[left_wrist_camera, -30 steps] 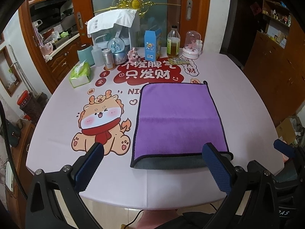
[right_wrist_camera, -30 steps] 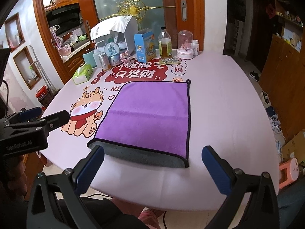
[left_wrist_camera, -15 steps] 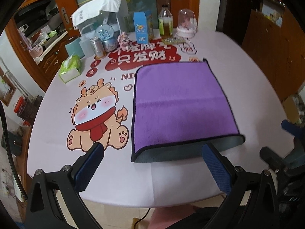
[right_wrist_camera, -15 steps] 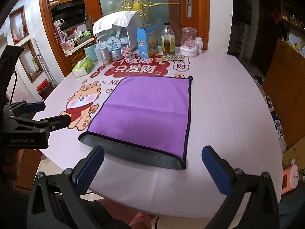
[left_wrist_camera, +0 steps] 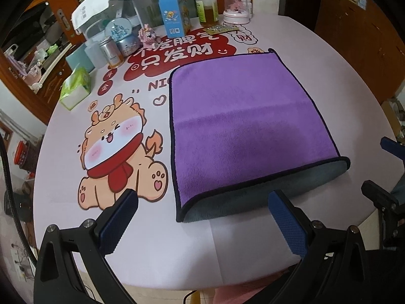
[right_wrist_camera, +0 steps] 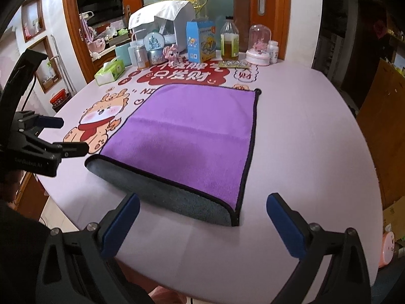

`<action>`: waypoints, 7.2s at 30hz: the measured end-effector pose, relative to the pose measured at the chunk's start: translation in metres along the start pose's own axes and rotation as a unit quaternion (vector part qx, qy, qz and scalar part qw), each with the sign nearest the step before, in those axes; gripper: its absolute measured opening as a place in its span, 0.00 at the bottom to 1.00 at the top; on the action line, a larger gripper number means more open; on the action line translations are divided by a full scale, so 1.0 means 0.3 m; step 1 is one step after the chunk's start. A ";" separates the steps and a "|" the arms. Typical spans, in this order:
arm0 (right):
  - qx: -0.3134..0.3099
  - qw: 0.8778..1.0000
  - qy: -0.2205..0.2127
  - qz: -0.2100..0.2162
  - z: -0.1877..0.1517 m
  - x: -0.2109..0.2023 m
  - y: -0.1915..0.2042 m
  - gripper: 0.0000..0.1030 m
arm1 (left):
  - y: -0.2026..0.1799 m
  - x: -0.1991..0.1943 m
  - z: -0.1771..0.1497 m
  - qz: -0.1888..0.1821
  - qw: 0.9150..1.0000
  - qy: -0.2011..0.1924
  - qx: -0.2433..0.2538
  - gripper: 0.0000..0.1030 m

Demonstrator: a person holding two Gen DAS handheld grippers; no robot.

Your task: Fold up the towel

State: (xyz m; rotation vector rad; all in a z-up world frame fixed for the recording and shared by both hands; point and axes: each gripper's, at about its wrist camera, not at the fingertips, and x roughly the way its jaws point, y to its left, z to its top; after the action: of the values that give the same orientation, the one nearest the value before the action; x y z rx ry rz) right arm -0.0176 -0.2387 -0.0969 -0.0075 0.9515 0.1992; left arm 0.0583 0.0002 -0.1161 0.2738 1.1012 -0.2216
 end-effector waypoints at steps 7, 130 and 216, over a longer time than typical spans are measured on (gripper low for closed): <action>0.016 0.999 0.033 0.000 -0.028 0.099 -0.048 0.88 | 0.030 0.091 0.008 -0.032 0.999 0.015 0.007 0.99; 0.018 0.999 -0.035 -0.018 0.557 0.368 -0.177 0.07 | 0.337 0.241 0.550 -0.058 0.998 -0.027 -0.024 0.07; 0.108 0.994 -0.021 -0.024 0.120 -0.357 0.137 0.95 | -0.061 -0.457 -0.062 0.000 0.986 -0.121 -0.114 0.92</action>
State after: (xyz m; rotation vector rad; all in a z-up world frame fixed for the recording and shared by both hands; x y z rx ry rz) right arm -0.0559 -0.2128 0.0140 0.1718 0.9252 0.0510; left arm -0.0228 -0.0054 -0.0026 0.0402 0.8749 -0.1225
